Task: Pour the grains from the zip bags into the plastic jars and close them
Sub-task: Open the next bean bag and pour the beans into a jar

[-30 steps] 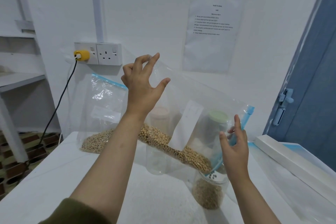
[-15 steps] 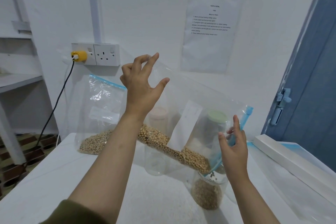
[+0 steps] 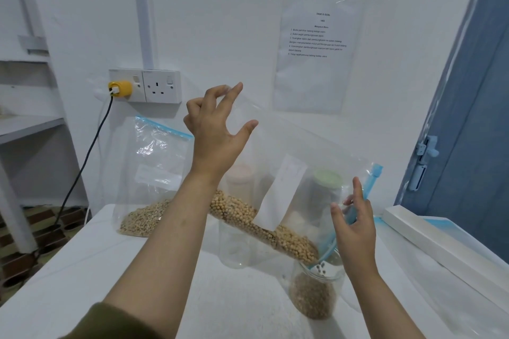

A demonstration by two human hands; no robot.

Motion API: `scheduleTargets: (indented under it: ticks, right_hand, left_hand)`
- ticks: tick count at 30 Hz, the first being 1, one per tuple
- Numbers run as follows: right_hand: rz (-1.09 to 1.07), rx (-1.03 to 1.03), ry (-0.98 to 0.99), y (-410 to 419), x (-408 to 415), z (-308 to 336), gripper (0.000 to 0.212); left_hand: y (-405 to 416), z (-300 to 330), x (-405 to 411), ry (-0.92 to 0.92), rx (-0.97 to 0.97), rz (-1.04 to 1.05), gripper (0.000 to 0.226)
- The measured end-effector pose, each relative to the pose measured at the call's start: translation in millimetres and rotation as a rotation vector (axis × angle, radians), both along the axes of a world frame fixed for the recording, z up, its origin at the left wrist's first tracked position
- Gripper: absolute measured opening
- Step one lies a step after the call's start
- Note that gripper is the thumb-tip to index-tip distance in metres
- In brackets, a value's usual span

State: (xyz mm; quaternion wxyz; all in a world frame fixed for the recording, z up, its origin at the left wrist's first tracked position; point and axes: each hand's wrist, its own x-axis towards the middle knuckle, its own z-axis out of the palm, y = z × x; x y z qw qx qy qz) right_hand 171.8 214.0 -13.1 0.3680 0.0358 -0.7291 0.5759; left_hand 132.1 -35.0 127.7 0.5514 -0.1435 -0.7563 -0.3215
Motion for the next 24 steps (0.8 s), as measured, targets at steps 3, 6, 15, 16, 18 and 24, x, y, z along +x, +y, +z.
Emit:
scheduleTargets:
  ticks: [3,6,15,16,18,24]
  right_hand:
    - [0.001,0.0,-0.002,0.2,0.4,0.1,0.066]
    - [0.003,0.004,-0.002,0.4,1.2,0.3,0.066]
    - [0.006,0.003,-0.008,1.9,0.9,-1.1,0.067]
    - [0.008,-0.001,-0.007,1.9,1.1,-1.0,0.066]
    - [0.009,-0.005,-0.003,2.0,1.5,-0.8,0.066]
    - [0.006,-0.008,-0.012,2.0,0.9,-1.5,0.066]
  left_hand:
    - [0.2,0.1,0.5,-0.005,-0.004,0.003,0.063]
    - [0.7,0.7,1.1,0.003,-0.005,0.009,0.063]
    - [2.4,1.3,1.9,0.003,-0.004,0.002,0.063]
    - [2.5,1.3,2.0,0.003,-0.005,0.002,0.063]
    - [2.5,1.4,1.8,0.002,-0.005,0.004,0.064]
    - [2.5,1.0,1.0,0.008,-0.007,0.007,0.063]
